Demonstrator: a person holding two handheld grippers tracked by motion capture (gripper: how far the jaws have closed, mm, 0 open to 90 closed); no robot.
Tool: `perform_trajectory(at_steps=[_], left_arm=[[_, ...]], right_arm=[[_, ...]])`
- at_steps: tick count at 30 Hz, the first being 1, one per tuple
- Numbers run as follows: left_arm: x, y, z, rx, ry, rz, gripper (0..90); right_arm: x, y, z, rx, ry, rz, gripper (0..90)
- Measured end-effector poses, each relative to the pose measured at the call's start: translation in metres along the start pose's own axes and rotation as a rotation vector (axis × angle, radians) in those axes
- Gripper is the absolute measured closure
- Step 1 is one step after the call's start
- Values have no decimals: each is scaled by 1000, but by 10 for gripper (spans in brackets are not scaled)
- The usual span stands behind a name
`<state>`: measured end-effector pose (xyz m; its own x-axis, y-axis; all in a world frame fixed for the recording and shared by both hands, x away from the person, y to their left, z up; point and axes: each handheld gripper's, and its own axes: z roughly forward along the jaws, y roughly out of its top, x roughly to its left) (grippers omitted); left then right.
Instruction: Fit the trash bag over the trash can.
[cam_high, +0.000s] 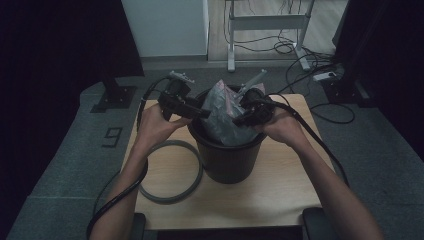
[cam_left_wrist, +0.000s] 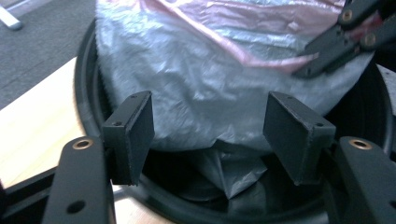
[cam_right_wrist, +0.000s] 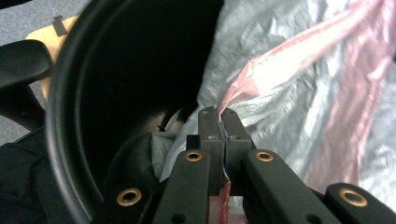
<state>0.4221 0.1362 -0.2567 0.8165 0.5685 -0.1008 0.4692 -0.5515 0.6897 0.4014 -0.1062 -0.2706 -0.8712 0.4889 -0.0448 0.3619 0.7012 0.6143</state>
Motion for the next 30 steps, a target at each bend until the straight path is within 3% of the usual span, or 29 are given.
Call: perform_trajectory(at_steps=[11,21,23,30], left_arm=[[-3,17,23,14,-41,-15,348],[-10,23,47,79,-61,-20,379],[-12,22,50,95,-64,-18,437],[-16,19,54,139,-54,19,836]], right_arm=[[21,11,12,-12,50,-67,887],[32,16,14,-36,74,-125,886],[33,16,14,-40,80,-129,886],[31,14,12,-32,72,-117,856]])
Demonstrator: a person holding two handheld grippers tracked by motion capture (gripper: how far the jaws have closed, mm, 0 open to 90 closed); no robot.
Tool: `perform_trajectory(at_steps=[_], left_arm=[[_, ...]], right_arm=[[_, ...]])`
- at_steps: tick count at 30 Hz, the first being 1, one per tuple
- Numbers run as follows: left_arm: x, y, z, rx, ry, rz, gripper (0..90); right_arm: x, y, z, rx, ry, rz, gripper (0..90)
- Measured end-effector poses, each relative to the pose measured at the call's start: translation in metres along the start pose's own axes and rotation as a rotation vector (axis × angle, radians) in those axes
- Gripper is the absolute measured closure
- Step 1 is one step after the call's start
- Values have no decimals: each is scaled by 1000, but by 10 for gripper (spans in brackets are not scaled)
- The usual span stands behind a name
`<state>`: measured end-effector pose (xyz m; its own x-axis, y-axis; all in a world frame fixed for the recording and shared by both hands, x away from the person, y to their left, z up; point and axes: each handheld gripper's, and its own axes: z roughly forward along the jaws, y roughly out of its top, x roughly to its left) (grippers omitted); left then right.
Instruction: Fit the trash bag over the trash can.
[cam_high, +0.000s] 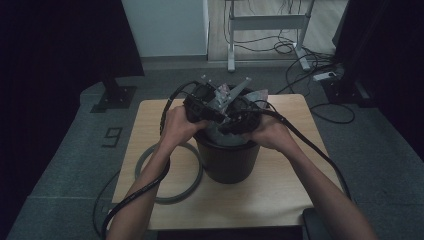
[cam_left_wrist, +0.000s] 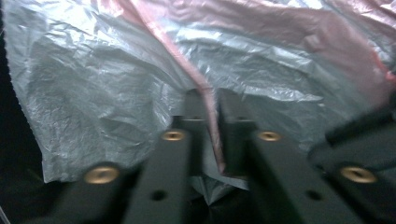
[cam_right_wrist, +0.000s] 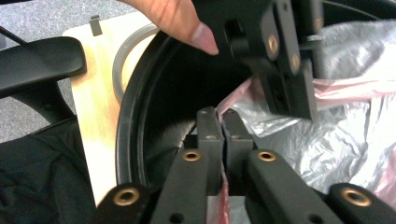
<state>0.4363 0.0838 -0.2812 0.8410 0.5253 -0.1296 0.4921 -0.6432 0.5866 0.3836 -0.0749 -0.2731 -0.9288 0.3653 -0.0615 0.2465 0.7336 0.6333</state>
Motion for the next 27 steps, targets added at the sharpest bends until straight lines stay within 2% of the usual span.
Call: perform_trajectory(at_steps=[2,7,10,18,22,27], left_arm=[[1,-2,-2,1,17,-4,888],[6,-8,-10,-20,41,-24,896],[8,-10,-14,-33,47,-31,896],[7,-15,-15,-42,36,-33,892],[5,-16,-17,-52,33,-28,890],[3,-16,-19,-62,32,-24,888]], right_arm=[[-2,-2,-1,6,-5,14,798],[-17,-10,-15,-20,-17,73,607],[-27,-14,-29,-45,-28,114,552],[-52,-20,-56,-75,-139,219,449],[-61,-24,-54,-64,-159,279,393],[-64,-27,-37,-42,-127,312,373]])
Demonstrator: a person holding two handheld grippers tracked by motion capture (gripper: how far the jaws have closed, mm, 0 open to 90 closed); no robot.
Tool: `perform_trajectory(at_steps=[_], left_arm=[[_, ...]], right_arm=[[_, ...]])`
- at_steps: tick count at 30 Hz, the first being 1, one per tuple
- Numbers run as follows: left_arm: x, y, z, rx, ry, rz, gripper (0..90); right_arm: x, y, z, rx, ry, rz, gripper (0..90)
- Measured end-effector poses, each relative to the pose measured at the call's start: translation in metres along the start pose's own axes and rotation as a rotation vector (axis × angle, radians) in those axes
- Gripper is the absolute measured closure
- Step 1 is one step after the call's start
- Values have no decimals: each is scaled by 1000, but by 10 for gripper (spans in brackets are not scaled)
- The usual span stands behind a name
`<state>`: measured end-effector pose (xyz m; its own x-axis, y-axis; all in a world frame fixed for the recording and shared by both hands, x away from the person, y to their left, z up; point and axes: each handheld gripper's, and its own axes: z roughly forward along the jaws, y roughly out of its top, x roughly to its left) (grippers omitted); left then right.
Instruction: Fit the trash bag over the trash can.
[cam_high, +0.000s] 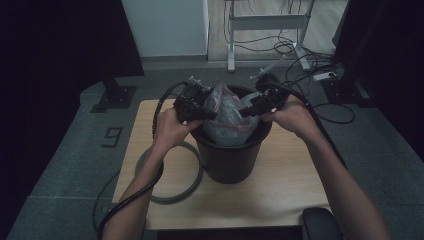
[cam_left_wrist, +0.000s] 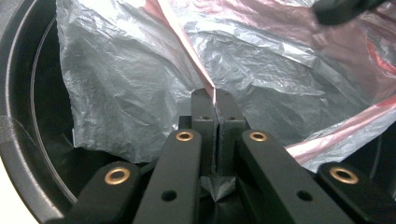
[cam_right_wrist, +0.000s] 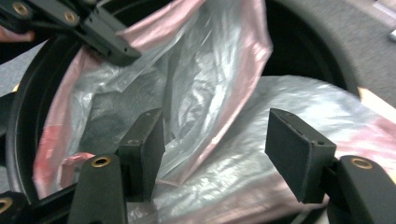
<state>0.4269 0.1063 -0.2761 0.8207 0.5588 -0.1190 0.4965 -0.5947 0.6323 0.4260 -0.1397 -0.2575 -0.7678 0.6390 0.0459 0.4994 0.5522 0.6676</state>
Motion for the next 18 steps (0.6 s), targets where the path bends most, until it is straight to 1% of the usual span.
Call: perform_trajectory(at_steps=[2,3,5,7,8,9,11,17,18], left_arm=[[-1,0,-1,-7,0,-1,888],[-1,-1,-1,-12,0,-3,887],[-1,-1,-3,-21,4,-3,887],[0,-2,-4,-33,9,0,887],[0,-3,-6,-37,13,-1,888],[1,-3,-7,-41,14,1,888],[3,-5,-11,-56,19,-4,889],[12,-12,-28,-89,48,-29,891],[13,-13,-30,-94,54,-33,892]], right_arm=[[2,-1,8,25,13,2,382],[3,-2,12,42,19,3,419],[5,-3,18,70,38,-8,546],[8,-4,23,93,77,-29,710],[10,-4,24,100,83,-37,786],[11,-4,24,104,77,-44,849],[10,-4,22,102,70,-47,882],[-5,-3,0,49,-28,-10,890],[-8,-3,-4,40,-46,-10,891]])
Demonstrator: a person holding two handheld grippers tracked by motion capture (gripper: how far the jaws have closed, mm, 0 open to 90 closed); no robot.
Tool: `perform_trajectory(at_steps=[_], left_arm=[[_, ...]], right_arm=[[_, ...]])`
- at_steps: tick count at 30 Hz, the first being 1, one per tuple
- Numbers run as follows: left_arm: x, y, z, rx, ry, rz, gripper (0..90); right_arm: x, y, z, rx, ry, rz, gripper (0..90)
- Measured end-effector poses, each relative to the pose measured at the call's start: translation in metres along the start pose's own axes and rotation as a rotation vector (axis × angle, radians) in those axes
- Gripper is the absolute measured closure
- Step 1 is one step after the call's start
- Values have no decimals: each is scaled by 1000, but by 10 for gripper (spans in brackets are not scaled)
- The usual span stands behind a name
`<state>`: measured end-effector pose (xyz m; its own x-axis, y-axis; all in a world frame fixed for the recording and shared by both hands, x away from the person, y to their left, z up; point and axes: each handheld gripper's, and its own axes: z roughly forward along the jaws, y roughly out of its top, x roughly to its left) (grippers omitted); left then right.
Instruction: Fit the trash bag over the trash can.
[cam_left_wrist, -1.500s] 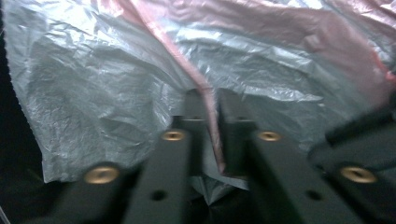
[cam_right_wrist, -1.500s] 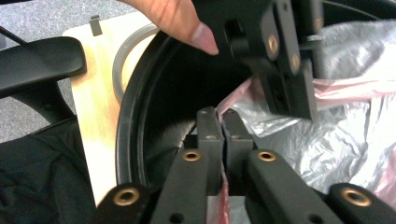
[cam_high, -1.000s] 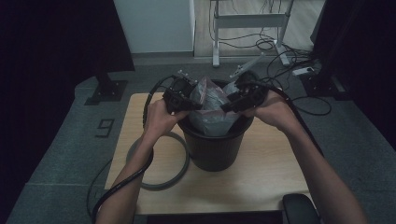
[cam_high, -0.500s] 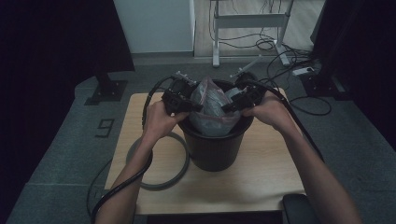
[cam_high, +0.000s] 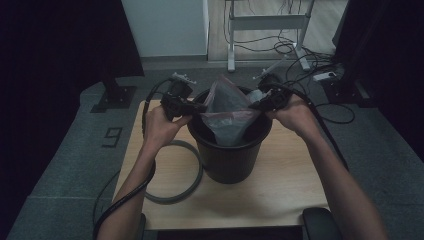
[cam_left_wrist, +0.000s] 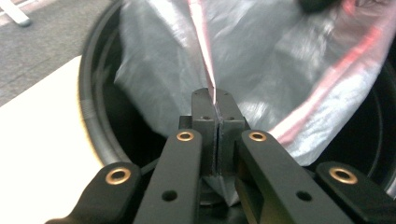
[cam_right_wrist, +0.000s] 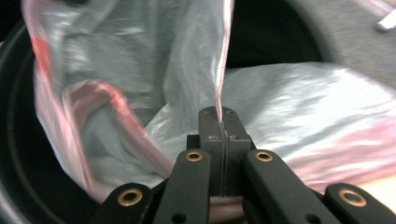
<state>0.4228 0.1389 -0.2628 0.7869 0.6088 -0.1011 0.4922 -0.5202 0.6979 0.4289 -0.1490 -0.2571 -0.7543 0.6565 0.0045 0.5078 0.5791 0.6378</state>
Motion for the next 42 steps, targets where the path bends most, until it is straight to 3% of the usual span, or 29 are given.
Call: perform_trajectory(at_steps=[9,11,12,15,18,21,23,25,28,32,38,42], left_arm=[[24,-16,-19,1,76,-44,895],[29,-19,-21,-11,49,-57,894],[28,-19,-21,-6,58,-51,894],[26,-17,-18,15,88,-38,895],[26,-17,-17,10,88,-48,895],[27,-17,-17,2,77,-55,893],[27,-17,-15,0,69,-58,891],[26,-16,-14,0,65,-57,888],[23,-13,-9,8,54,-50,882],[20,-10,-4,14,45,-50,876],[19,-7,-1,25,46,-45,873],[18,-6,0,24,46,-46,873]], right_arm=[[-28,-10,-17,-6,-117,57,890],[-34,-13,-19,-22,-92,78,891],[-36,-14,-20,-35,-73,85,891],[-34,-13,-18,-15,-103,66,891],[-33,-13,-17,-19,-100,64,884],[-32,-13,-19,-58,-83,71,678],[-30,-12,-23,-92,-65,77,589],[-29,-11,-26,-103,-60,77,583],[-22,-5,-35,-127,-54,63,504],[-5,4,-41,-138,-8,34,480],[26,9,-29,-78,99,-26,478],[35,9,-22,-51,124,-37,459]])
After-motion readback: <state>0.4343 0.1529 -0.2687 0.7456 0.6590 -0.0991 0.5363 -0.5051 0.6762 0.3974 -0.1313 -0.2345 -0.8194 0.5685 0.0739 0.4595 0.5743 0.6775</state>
